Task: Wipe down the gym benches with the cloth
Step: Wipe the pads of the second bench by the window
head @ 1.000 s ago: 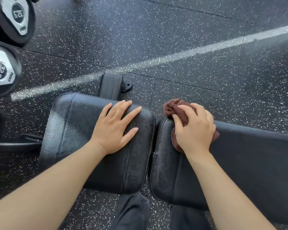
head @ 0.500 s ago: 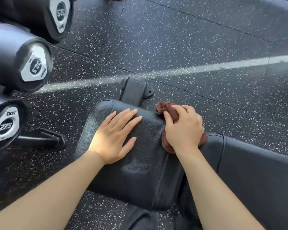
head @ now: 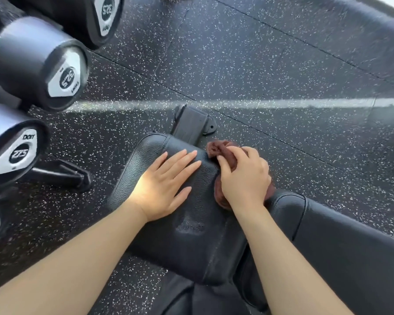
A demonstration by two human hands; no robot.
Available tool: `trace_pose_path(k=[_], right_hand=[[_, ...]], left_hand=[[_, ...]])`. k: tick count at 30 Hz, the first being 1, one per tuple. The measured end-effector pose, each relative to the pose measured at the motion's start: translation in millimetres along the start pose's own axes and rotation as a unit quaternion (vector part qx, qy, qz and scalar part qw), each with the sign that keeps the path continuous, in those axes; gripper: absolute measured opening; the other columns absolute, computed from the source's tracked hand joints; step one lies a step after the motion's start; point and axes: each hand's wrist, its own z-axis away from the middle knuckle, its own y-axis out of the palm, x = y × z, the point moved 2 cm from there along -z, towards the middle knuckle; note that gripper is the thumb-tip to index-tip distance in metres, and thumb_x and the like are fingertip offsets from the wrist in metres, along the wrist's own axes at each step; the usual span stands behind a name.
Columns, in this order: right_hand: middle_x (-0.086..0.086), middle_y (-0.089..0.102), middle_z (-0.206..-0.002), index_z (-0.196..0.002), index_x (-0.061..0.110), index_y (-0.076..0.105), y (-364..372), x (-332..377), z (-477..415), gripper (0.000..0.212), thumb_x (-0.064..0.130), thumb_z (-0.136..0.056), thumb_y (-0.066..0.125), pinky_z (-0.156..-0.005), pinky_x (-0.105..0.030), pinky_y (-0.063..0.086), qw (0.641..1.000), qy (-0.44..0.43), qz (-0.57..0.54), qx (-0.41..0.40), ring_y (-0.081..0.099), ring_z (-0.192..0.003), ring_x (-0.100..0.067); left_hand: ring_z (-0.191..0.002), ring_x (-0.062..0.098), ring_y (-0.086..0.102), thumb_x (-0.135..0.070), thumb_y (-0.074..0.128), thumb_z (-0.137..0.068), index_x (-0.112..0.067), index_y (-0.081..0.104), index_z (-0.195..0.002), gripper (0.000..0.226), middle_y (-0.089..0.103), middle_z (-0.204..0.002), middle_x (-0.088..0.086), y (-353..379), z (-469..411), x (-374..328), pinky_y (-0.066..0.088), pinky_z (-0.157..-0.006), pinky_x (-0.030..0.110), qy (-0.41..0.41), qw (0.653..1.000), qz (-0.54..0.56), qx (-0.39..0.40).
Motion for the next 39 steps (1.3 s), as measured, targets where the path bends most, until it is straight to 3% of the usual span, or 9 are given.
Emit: trace_pose_path(k=[7,13,18,23,29,34,39], right_hand=[[0.000,0.054,-0.128,-0.109,0.031,0.066,-3,4,33,0.026,0.038,-0.084,0.064,-0.094,-0.049,0.039,0.999,-0.029,-0.008,-0.045,0.046,-0.117,-0.035],[0.003,0.056,-0.122,-0.115,0.036,0.061,34,71,-31,0.032,0.051,-0.088,0.053,-0.093,-0.044,0.043,0.994,-0.086,-0.001,0.066,0.051,-0.112,-0.031],[0.001,0.060,-0.114,-0.117,0.035,0.059,34,67,-38,0.036,0.054,-0.087,0.050,-0.088,-0.041,0.046,0.987,-0.123,0.016,0.104,0.055,-0.108,-0.032],[0.000,0.058,-0.120,-0.114,0.033,0.063,10,30,2,0.032,0.046,-0.085,0.060,-0.090,-0.045,0.045,0.987,-0.157,0.018,0.030,0.054,-0.107,-0.033],[-0.011,0.061,-0.120,-0.103,0.021,0.072,2,-25,68,0.028,0.025,-0.075,0.078,-0.083,-0.050,0.048,0.986,-0.131,0.020,-0.103,0.055,-0.106,-0.041],[-0.006,0.059,-0.127,-0.106,0.027,0.071,8,-20,90,0.030,0.030,-0.076,0.075,-0.085,-0.053,0.046,0.991,-0.092,0.034,-0.094,0.051,-0.113,-0.040],[0.004,0.046,-0.143,-0.119,0.036,0.062,11,-7,61,0.035,0.042,-0.084,0.062,-0.097,-0.056,0.034,0.997,-0.023,0.008,-0.077,0.036,-0.131,-0.036]], left_hand=[[-0.141,0.016,0.020,-0.040,0.035,-0.091,-0.024,0.027,-0.145,0.057,0.022,-0.154,-0.002,6,37,10,0.017,-0.115,0.042,-0.075,0.997,0.014,-0.019],[-0.141,0.014,0.019,-0.037,0.040,-0.088,-0.017,0.032,-0.143,0.059,0.025,-0.153,-0.003,10,43,14,0.017,-0.114,0.037,-0.083,0.992,0.052,-0.074],[-0.141,0.014,0.021,-0.036,0.039,-0.088,-0.016,0.034,-0.143,0.059,0.027,-0.152,-0.002,9,43,16,0.016,-0.115,0.037,-0.082,0.993,0.058,-0.070],[-0.140,0.016,0.023,-0.036,0.038,-0.088,-0.015,0.034,-0.143,0.058,0.029,-0.151,-0.001,5,43,15,0.017,-0.114,0.037,-0.084,0.994,0.046,-0.052],[-0.141,0.020,0.021,-0.035,0.033,-0.091,-0.013,0.032,-0.144,0.057,0.027,-0.152,0.002,3,43,10,0.020,-0.114,0.042,-0.086,0.995,0.034,-0.032],[-0.140,0.025,0.025,-0.037,0.034,-0.090,-0.015,0.032,-0.144,0.058,0.029,-0.152,0.005,2,41,-5,0.021,-0.111,0.053,-0.088,0.995,0.036,-0.022],[-0.142,0.025,0.020,-0.039,0.032,-0.091,-0.018,0.027,-0.145,0.059,0.022,-0.155,0.005,9,42,-10,0.015,-0.112,0.052,-0.105,0.994,0.024,-0.011]])
